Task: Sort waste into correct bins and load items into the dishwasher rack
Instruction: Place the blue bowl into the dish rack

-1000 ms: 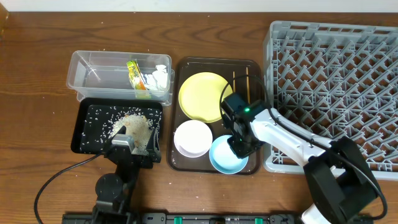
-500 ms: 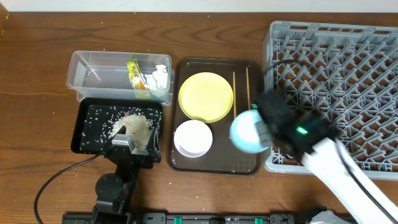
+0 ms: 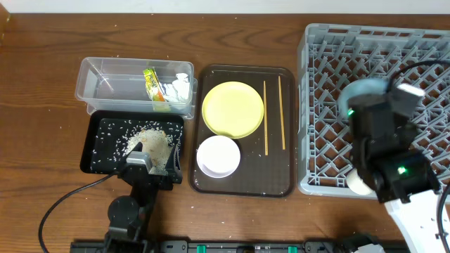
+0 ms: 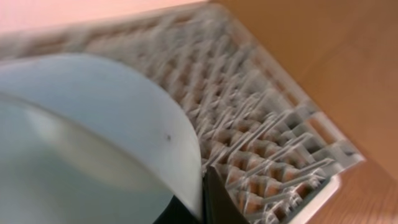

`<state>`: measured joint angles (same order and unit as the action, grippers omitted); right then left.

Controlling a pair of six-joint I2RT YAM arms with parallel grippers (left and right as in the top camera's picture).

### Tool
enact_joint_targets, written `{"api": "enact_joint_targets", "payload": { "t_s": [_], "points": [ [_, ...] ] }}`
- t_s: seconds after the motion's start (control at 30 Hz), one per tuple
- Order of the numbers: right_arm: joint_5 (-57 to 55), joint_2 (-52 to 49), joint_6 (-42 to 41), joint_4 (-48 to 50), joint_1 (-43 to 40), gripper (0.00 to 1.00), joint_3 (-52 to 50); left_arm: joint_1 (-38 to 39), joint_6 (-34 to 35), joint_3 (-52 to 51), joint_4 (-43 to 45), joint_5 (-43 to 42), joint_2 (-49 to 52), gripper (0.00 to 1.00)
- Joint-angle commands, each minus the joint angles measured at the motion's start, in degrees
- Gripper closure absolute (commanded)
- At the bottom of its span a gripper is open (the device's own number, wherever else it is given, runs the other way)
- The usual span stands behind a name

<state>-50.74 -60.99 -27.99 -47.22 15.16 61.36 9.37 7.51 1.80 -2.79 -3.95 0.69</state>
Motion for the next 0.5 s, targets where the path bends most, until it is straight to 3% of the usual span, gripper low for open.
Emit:
{"api": "enact_joint_targets", "payload": {
  "t_s": [0.0,0.33,0.47],
  "points": [
    [-14.12,-2.58,-2.23,4.98,-3.98,0.99,0.66,-0.35,0.07,-1.55,-0.79,-0.55,-0.42,0.06],
    [-26.08,-19.8,-0.13,9.79,-6.45,0.99,0.66,-0.35,0.07,-1.55,-0.79,-0.55,-0.42,0.06],
    [-29.53,-28.35,8.33,18.56,-7.69,0.99,0.66,-0.35,0.07,-1.55,-0.79,-0.55,-0.42,0.06]
  ]
}}
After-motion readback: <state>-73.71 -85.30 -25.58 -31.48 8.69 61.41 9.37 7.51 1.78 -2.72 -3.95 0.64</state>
